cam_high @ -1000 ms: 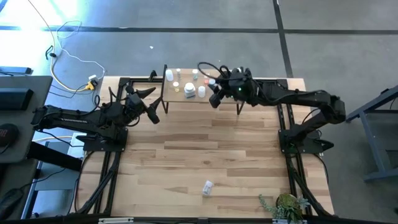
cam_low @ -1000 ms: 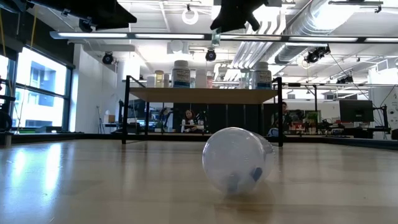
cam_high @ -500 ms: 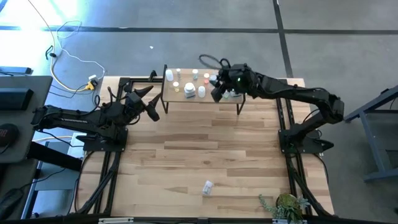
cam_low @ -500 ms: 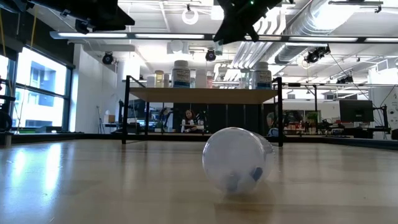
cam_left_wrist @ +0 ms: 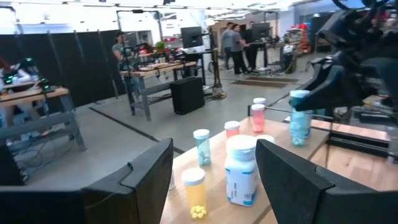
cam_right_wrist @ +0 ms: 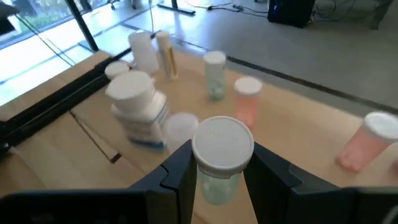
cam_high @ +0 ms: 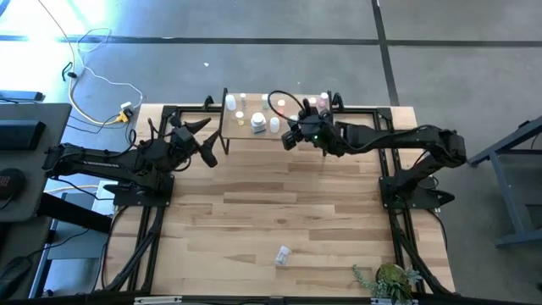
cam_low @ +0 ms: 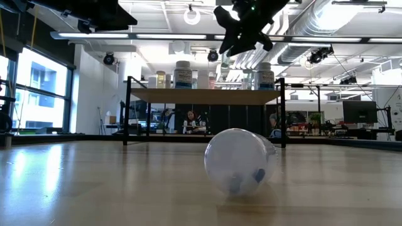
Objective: Pick and place medicine bottles onto shelf by color
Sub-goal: Put the blue pill bottle on the shelf
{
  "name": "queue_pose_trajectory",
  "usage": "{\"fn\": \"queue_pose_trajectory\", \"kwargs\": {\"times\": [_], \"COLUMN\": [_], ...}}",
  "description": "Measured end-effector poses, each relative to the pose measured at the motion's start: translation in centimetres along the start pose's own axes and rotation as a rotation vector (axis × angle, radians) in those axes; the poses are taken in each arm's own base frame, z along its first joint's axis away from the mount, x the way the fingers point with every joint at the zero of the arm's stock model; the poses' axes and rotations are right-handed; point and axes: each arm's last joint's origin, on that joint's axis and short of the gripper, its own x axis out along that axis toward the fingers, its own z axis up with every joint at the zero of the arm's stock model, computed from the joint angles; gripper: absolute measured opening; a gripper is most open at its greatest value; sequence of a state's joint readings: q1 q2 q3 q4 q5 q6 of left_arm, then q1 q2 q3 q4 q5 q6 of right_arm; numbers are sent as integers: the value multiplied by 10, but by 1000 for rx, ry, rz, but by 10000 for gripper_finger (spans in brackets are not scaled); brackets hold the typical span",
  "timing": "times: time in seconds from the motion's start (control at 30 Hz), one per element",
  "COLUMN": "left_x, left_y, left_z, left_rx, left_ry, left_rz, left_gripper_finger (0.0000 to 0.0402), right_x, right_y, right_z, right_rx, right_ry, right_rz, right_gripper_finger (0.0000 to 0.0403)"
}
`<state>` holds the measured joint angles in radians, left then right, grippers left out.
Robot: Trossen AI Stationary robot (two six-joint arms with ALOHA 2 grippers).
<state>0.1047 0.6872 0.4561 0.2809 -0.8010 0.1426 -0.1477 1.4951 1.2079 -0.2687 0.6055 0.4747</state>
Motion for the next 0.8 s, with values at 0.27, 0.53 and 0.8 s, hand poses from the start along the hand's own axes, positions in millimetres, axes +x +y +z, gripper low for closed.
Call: {"fn": "queue_pose_trajectory", "kwargs": {"times": [0.27, 0.53, 0.8], "left_x": [0, 0, 0], "left_y": [-1, -2, -3], "left_z": [0, -2, -2], "left_rx": [-3, 6, 13], "left_ry": [-1, 8, 10], "left_rz": [-44, -46, -85], "left_gripper_finger": [220, 220, 220], "right_x": [9, 22, 30], "right_y": [28, 27, 18], "right_z": [-28, -35, -30], "right_rx": [-73, -56, 19], "right_ry": [-15, -51, -43], "right_rz": [-64, -162, -169], "right_gripper_finger": [112, 112, 112]}}
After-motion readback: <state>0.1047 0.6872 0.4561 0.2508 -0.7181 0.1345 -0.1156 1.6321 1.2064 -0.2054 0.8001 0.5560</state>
